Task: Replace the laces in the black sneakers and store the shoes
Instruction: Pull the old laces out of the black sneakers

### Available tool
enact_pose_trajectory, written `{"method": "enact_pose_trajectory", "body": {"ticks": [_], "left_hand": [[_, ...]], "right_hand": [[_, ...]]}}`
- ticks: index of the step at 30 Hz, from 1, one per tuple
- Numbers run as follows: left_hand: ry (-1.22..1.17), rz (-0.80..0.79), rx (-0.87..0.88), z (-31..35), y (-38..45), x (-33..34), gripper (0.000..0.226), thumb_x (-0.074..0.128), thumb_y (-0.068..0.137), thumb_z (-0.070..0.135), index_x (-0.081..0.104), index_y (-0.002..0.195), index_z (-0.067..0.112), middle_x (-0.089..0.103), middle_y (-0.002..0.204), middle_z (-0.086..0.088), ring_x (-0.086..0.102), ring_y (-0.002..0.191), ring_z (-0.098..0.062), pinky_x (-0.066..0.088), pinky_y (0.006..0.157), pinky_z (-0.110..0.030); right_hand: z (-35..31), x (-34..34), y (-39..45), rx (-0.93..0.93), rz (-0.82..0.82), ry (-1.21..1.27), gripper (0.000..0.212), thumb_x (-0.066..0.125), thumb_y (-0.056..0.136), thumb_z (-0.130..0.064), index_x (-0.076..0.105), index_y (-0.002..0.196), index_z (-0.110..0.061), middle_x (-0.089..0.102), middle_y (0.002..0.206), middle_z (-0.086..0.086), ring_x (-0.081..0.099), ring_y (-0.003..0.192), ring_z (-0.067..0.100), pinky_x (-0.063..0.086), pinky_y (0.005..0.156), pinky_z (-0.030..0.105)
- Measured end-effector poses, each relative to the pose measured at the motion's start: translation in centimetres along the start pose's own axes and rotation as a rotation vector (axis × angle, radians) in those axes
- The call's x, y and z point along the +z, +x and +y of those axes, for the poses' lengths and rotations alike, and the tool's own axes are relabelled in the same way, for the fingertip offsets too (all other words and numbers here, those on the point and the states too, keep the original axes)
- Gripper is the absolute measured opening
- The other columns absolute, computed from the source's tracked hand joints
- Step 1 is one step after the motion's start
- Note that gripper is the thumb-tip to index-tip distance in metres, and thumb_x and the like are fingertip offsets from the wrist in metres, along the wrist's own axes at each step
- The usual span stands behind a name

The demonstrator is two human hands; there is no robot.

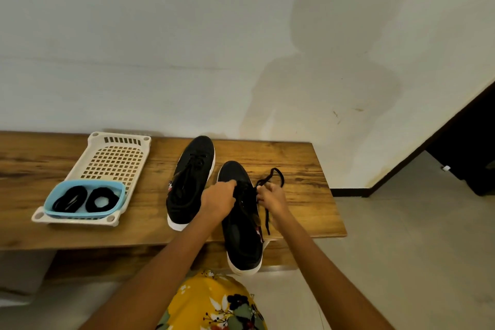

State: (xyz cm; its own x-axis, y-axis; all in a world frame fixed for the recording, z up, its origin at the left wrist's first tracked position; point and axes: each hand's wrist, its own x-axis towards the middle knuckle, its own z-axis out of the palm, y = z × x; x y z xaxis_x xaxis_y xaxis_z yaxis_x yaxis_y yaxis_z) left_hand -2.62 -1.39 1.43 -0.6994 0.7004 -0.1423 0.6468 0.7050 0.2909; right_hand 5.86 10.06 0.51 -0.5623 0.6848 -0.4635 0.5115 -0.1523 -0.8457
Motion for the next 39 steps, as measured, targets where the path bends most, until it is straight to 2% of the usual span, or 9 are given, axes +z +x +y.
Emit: {"method": "enact_pose_trajectory", "body": {"ticks": [4, 8, 10, 14, 18, 22, 25, 32, 39], "left_hand": [[-0.005, 0.071, 0.061, 0.4, 1.2, 0.1, 0.013, 0.055, 0.093, 0.019, 0.065, 0.093, 0.010, 0.062, 0.101, -0.007, 0.063, 0.089, -0.024, 0.046, 0.065, -0.031], [-0.447, 0.063, -0.070, -1.1, 2.2, 0.2, 0.031, 0.059, 0.091, 0.018, 0.055, 0.062, 0.006, 0.063, 0.068, -0.010, 0.062, 0.069, -0.025, 0.049, 0.065, -0.036], [-0.611, 0.041, -0.145, -1.7, 2.5, 0.3, 0.034, 0.057, 0.092, 0.016, 0.049, 0.059, 0.010, 0.064, 0.067, -0.006, 0.064, 0.071, -0.023, 0.052, 0.073, -0.040], [-0.769, -0.082, -0.188, -1.8, 2.6, -0.1, 0.018, 0.046, 0.098, 0.014, 0.049, 0.081, 0.006, 0.061, 0.082, -0.009, 0.055, 0.068, -0.017, 0.046, 0.062, -0.030], [-0.685, -0.174, -0.035, -2.6, 2.2, -0.2, 0.007, 0.055, 0.093, 0.012, 0.052, 0.099, 0.012, 0.058, 0.099, -0.008, 0.057, 0.091, -0.021, 0.047, 0.082, -0.034], [-0.631, -0.006, -0.024, -2.3, 1.5, 0.1, 0.051, 0.065, 0.087, 0.021, 0.036, 0.129, 0.013, 0.045, 0.123, -0.004, 0.058, 0.100, -0.022, 0.051, 0.086, -0.038], [-0.412, 0.029, 0.036, -1.3, 0.9, 0.6, 0.058, 0.066, 0.083, 0.035, 0.033, 0.128, 0.017, 0.036, 0.129, 0.001, 0.049, 0.111, -0.016, 0.049, 0.085, -0.037], [-0.415, -0.046, 0.004, -1.3, 0.7, 0.2, 0.031, 0.060, 0.082, 0.007, 0.045, 0.108, 0.018, 0.037, 0.121, -0.005, 0.052, 0.081, -0.018, 0.051, 0.071, -0.034], [0.125, 0.071, 0.061, 1.2, 0.5, 0.6, 0.027, 0.056, 0.090, 0.010, 0.049, 0.116, 0.014, 0.045, 0.122, -0.009, 0.058, 0.094, -0.025, 0.049, 0.065, -0.030]], "right_hand": [[2.1, 1.2, -2.8, -0.206, 0.121, -0.191, 0.031, 0.057, 0.092, -0.018, 0.052, 0.120, -0.007, 0.054, 0.116, 0.009, 0.056, 0.094, 0.014, 0.047, 0.081, 0.026], [3.0, 1.9, -4.3, -0.412, 0.015, -0.472, 0.050, 0.066, 0.082, -0.038, 0.049, 0.124, -0.017, 0.045, 0.119, -0.002, 0.048, 0.109, 0.012, 0.047, 0.091, 0.031], [3.2, 2.3, -4.2, -0.463, -0.008, -0.603, 0.058, 0.066, 0.081, -0.037, 0.045, 0.131, -0.016, 0.049, 0.123, 0.001, 0.048, 0.113, 0.016, 0.046, 0.093, 0.033], [2.7, 1.9, -4.0, -0.399, 0.011, -0.452, 0.041, 0.061, 0.087, -0.030, 0.052, 0.125, -0.018, 0.062, 0.112, -0.002, 0.058, 0.103, 0.013, 0.048, 0.084, 0.028], [2.5, 0.7, -3.5, -0.330, -0.097, -0.322, 0.041, 0.060, 0.089, -0.025, 0.051, 0.128, -0.018, 0.058, 0.114, -0.003, 0.056, 0.107, 0.011, 0.047, 0.084, 0.022], [3.1, -0.7, -3.1, -0.333, -0.350, -0.471, 0.069, 0.066, 0.082, -0.018, 0.034, 0.143, -0.019, 0.040, 0.135, 0.002, 0.046, 0.116, 0.013, 0.046, 0.091, 0.023], [3.4, -0.3, -3.0, -0.493, -0.217, -0.684, 0.066, 0.067, 0.081, -0.021, 0.037, 0.140, -0.017, 0.048, 0.133, 0.004, 0.049, 0.120, 0.019, 0.046, 0.096, 0.032], [3.9, -0.8, -2.7, -0.394, -0.009, -0.306, 0.031, 0.057, 0.090, -0.012, 0.056, 0.121, -0.018, 0.068, 0.107, 0.001, 0.065, 0.097, 0.012, 0.053, 0.079, 0.027], [4.3, -0.2, -2.5, -0.314, 0.035, -0.184, 0.019, 0.056, 0.089, -0.008, 0.055, 0.106, -0.017, 0.067, 0.100, -0.002, 0.064, 0.089, 0.009, 0.053, 0.076, 0.032]]}}
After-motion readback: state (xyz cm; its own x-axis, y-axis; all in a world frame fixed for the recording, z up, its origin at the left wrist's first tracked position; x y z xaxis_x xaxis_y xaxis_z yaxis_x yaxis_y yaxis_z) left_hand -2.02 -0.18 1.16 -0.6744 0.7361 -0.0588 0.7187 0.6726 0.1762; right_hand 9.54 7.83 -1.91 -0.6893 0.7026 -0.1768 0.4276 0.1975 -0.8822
